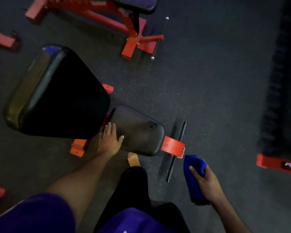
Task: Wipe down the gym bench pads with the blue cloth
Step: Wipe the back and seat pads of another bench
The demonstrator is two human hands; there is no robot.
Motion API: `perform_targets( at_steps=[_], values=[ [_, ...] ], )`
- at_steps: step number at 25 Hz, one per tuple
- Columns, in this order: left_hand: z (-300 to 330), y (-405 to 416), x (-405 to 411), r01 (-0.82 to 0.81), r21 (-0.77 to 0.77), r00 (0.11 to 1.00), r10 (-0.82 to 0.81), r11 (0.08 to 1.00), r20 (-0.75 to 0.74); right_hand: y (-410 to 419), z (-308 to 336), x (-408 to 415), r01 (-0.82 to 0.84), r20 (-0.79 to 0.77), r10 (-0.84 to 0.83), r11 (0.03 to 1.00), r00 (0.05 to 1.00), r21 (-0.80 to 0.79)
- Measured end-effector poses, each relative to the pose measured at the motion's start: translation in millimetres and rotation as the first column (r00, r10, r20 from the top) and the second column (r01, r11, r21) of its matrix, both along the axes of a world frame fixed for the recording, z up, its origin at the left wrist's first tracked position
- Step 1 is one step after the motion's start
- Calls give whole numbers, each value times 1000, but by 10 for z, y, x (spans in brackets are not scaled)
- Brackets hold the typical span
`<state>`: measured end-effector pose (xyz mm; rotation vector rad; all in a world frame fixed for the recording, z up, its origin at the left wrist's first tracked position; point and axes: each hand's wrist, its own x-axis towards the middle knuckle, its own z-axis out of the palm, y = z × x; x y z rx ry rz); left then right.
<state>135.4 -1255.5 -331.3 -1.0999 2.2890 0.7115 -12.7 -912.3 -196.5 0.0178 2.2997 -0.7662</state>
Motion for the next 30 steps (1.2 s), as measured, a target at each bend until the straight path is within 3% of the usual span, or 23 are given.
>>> perform_targets(
  at_steps=[4,9,14,16,19,21,25,30],
  values=[
    [-177,143,-402,-125,17,992,125,992,-25,-340,-88,-563,-255,-2,255,967,967,9],
    [-756,169,-637,-310,-79,950,306,947,-55,-791,-644,-1066,-631,12,631,776,776,9],
    [-1611,114,-926,-536,-168,844,531,827,-79,-1247,-1851,-1672,-673,-11,679,725,734,-149],
    [-1924,222,-993,-544,-318,837,530,777,-138,-1406,-2447,-1828,-698,-10,714,681,700,-221],
    [-2473,351,-950,-508,-549,857,450,664,-250,-1507,-3367,-1937,-599,115,650,744,751,-298],
    [-2501,343,-933,-499,-574,865,408,650,-291,-1516,-3557,-1873,-542,150,608,775,779,-326],
    [-2446,266,-930,-498,-585,864,420,640,-277,-1951,-3616,-1927,-559,186,636,757,749,-337],
    [-2441,255,-891,-491,-596,867,421,635,-266,-3573,-3761,-1650,-722,14,816,519,578,-458]
  ],
)
